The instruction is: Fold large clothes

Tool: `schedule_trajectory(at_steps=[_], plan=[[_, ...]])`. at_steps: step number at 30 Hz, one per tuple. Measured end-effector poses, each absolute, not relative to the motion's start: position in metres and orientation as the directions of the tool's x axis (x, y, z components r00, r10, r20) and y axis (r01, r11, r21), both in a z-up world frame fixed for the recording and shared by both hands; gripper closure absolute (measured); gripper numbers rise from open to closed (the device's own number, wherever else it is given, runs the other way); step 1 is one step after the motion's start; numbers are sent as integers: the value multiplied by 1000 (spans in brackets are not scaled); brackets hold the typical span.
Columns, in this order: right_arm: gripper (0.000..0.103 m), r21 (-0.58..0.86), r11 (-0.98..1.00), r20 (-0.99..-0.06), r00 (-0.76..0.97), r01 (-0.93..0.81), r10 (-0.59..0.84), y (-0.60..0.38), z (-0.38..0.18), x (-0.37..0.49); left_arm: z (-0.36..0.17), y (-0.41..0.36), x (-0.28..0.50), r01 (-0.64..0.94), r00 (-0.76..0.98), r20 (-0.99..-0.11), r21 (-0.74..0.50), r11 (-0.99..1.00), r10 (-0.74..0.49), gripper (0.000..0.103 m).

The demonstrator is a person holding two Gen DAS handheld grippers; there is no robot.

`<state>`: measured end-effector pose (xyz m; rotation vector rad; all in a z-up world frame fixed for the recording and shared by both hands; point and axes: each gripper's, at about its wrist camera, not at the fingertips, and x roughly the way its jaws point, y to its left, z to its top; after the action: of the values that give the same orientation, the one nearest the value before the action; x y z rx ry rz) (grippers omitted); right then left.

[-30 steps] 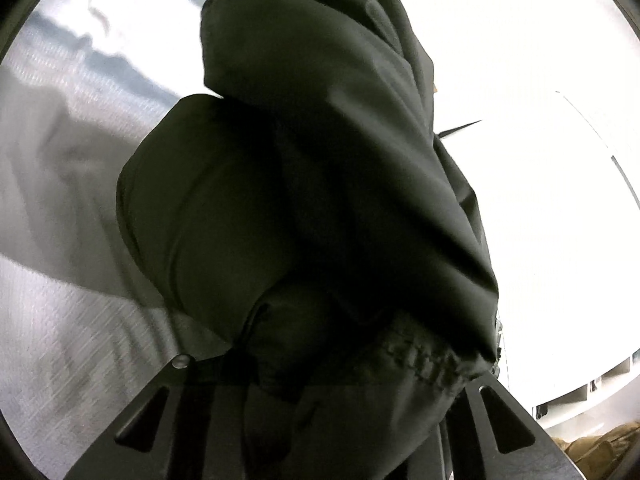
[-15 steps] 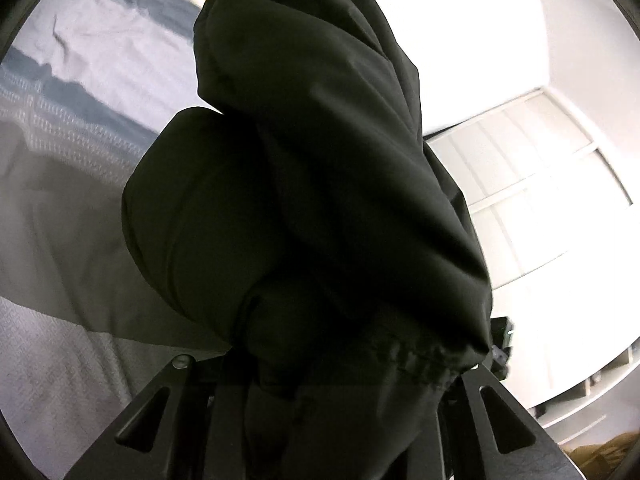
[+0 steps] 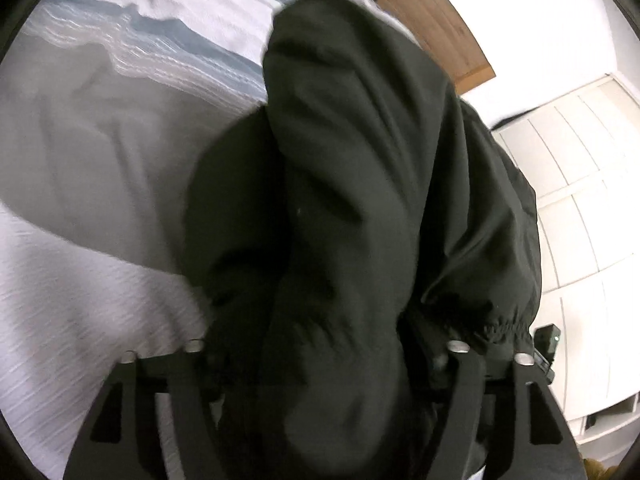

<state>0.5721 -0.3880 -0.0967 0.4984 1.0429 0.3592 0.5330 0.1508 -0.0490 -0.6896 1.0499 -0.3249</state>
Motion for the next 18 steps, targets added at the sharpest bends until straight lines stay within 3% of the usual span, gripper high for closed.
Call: schedule_trajectory(at_steps=[1, 4, 10, 18], plan=[[31, 527, 850, -737, 481, -32, 475, -392, -91, 568, -45, 163, 532, -76, 491, -675, -663, 745, -551, 23], [26, 493, 870, -736, 544, 23, 403, -445, -77, 562, -19, 190, 519, -101, 551, -665, -653, 751, -504, 17], [25, 321, 942, -773, 601, 94, 203, -463, -31, 515, 16, 206, 494, -100, 579, -713, -542, 834, -394, 17], [25, 231, 963, -806, 581, 139, 109, -407, -3, 438, 43, 151, 451, -6, 587, -756, -359, 933, -287, 17]])
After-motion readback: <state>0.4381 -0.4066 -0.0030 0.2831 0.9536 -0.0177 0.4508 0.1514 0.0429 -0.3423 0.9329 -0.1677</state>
